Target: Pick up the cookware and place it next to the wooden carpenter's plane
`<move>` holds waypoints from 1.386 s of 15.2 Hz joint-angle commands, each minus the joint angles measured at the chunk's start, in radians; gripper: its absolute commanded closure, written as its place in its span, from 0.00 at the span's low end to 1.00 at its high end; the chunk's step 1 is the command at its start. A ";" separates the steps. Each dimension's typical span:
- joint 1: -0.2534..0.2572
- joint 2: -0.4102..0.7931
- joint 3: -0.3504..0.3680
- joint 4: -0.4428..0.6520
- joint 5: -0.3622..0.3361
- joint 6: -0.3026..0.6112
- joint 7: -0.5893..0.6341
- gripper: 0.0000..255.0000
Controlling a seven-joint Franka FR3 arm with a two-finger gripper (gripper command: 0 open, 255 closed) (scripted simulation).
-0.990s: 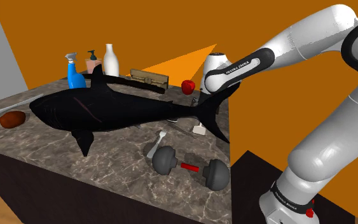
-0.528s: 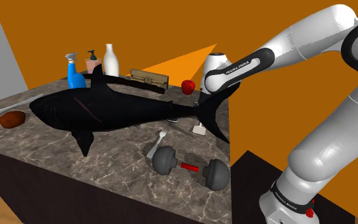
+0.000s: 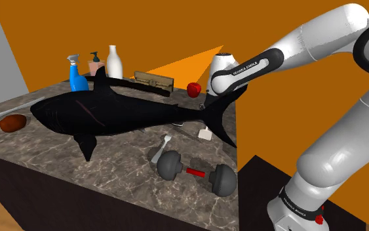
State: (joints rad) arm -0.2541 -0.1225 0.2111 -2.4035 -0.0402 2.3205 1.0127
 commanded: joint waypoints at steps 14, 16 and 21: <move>0.004 -0.102 -0.010 0.110 0.028 -0.209 -0.029 1.00; 0.004 -0.111 -0.011 0.128 0.030 -0.236 -0.032 1.00; 0.004 -0.130 -0.014 0.178 0.034 -0.305 -0.038 1.00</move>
State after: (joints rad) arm -0.2495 -0.2488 0.1980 -2.2353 -0.0068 2.0294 0.9761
